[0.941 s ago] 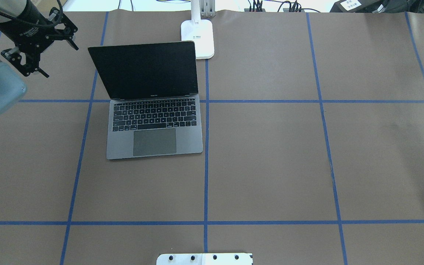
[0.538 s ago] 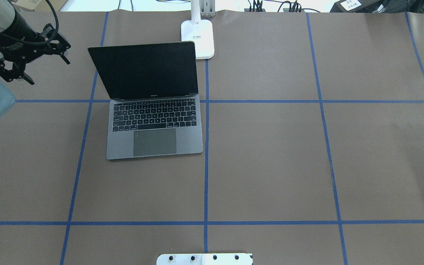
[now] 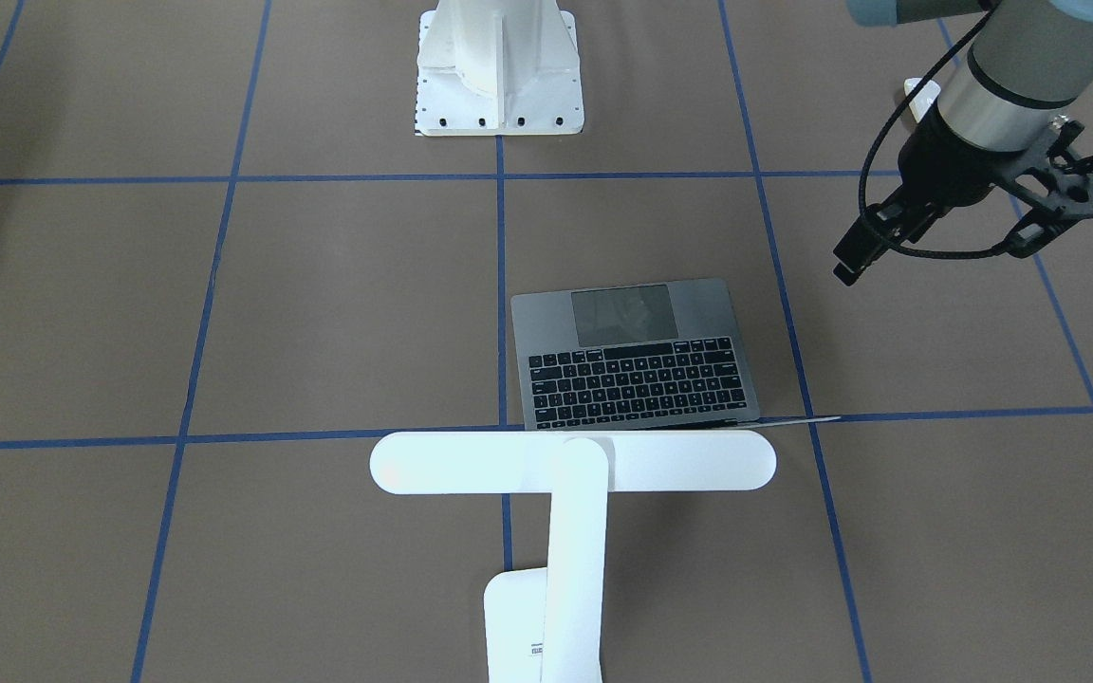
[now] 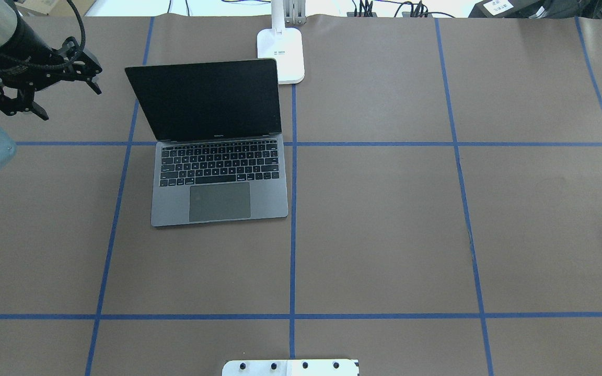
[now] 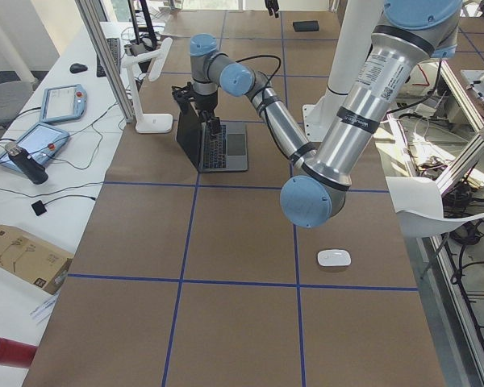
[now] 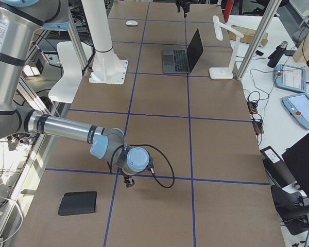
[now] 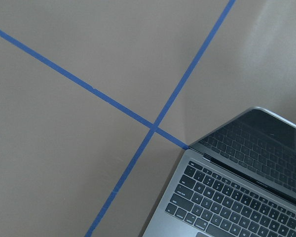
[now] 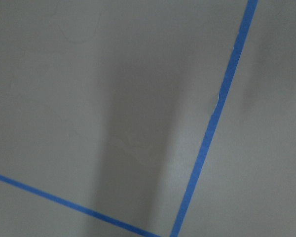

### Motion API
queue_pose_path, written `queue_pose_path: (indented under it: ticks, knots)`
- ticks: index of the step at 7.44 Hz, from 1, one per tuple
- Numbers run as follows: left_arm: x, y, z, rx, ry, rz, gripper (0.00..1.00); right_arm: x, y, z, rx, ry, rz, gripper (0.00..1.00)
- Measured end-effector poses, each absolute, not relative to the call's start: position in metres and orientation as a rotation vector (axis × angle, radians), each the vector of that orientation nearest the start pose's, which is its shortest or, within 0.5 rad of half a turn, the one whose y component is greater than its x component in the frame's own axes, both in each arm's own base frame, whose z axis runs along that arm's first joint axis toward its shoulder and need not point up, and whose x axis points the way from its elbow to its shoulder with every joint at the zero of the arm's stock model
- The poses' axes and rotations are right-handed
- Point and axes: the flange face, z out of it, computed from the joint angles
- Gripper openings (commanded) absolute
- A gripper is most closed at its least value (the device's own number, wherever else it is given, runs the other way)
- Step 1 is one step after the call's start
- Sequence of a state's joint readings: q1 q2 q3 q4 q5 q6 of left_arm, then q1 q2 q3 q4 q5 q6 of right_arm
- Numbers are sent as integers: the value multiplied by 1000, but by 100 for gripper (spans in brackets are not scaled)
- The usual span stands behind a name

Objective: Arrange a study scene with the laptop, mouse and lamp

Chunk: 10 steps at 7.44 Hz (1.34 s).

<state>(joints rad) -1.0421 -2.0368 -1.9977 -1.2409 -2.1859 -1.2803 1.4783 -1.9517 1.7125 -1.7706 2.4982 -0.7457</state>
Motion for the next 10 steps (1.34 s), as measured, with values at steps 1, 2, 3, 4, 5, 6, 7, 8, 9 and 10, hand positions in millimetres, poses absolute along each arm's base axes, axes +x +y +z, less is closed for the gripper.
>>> queue_pose_path:
  ticks: [1,2,3,4,5,6,7,8,9,10]
  knots:
    - [221,-525,251,-132,812,-532,100,29,-279,761,-110,-1024,-598,100]
    - [222,-525,250,-129,817,-526,100,30,-266,773,-143,-1045,-620,100]
    - [227,-523,250,-130,818,-518,100,31,-254,784,-177,-1063,-629,100]
    - [232,-521,250,-133,817,-510,100,32,-245,797,-203,-1076,-633,100]
    - [236,-519,249,-136,817,-503,100,33,-241,810,-220,-1083,-645,100]
    - [239,-518,248,-137,818,-499,100,34,-244,816,-230,-1078,-659,100]
    - [240,-518,248,-136,821,-495,100,34,-247,822,-241,-1071,-666,100]
    - [242,-517,247,-134,826,-491,100,34,-247,828,-253,-1070,-665,100]
    - [244,-516,246,-133,829,-486,100,35,-246,834,-265,-1072,-661,100]
    - [248,-514,246,-135,830,-479,100,35,-241,840,-279,-1075,-654,100]
